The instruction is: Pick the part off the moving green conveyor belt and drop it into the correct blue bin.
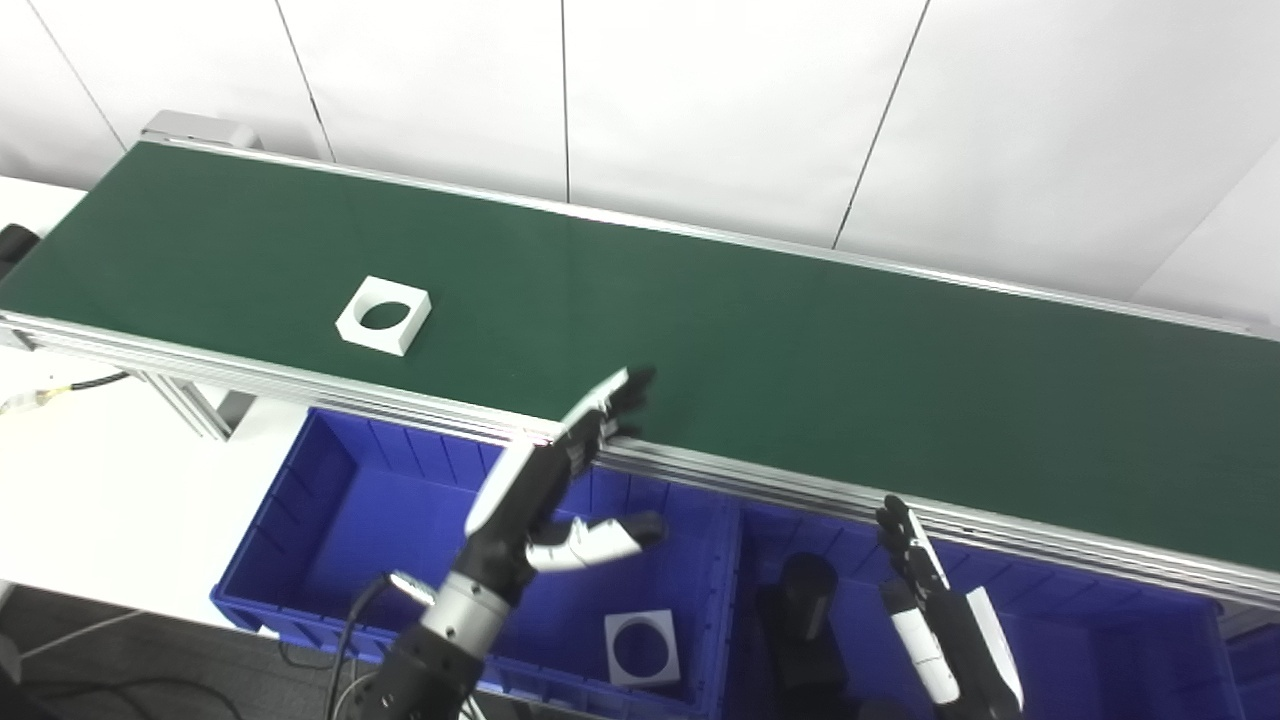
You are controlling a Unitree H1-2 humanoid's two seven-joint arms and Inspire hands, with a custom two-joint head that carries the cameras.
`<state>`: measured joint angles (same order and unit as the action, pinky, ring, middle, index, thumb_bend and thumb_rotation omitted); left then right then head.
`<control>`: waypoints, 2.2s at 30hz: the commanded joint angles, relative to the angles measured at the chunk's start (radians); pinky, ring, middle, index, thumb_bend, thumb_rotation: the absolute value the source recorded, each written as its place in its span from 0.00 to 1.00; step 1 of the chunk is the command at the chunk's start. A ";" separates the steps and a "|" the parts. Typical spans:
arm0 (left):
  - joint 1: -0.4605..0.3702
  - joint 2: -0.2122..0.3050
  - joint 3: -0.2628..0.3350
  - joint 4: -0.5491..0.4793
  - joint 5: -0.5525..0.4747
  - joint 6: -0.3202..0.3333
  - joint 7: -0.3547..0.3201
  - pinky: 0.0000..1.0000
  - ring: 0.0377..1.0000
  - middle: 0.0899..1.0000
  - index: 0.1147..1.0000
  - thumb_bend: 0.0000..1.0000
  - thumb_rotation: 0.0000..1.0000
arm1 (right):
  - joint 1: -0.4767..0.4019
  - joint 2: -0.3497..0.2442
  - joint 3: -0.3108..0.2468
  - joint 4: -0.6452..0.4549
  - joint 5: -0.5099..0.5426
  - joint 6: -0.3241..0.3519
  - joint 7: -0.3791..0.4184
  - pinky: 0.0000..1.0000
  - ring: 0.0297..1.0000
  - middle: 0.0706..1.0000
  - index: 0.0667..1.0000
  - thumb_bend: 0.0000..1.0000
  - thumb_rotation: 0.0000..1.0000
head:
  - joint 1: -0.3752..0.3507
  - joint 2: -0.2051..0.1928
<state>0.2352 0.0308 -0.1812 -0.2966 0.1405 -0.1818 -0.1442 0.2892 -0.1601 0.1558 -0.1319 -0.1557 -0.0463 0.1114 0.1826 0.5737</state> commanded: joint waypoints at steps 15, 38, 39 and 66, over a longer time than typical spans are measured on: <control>-0.252 0.182 0.094 -0.076 0.089 0.102 -0.032 0.92 0.98 0.99 0.96 0.76 0.56 | -0.034 0.008 -0.003 0.022 -0.002 -0.095 -0.015 0.99 0.97 0.96 1.00 0.67 0.98 | -0.048 -0.001; -0.549 0.415 0.069 0.314 0.313 0.094 -0.039 0.85 0.97 0.99 0.95 0.81 0.46 | -0.041 0.028 -0.003 0.036 -0.002 -0.150 -0.031 0.96 0.94 0.94 1.00 0.67 0.93 | -0.108 0.032; -0.558 0.420 0.064 0.324 0.324 0.093 -0.040 0.85 0.97 0.99 0.94 0.81 0.45 | -0.042 0.027 -0.003 0.037 -0.002 -0.152 -0.031 0.96 0.94 0.94 1.00 0.67 0.94 | -0.108 0.032; -0.740 0.486 -0.107 0.597 0.563 0.165 -0.117 0.99 1.00 1.00 0.98 0.95 0.24 | -0.054 0.009 -0.023 0.051 0.033 -0.154 -0.009 0.96 0.95 0.94 1.00 0.67 0.91 | -0.063 0.041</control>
<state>-0.4592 0.4842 -0.2913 0.3067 0.6907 -0.0260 -0.2593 0.2437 -0.1495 0.1389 -0.0551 -0.1353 -0.1578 0.1011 0.1196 0.6151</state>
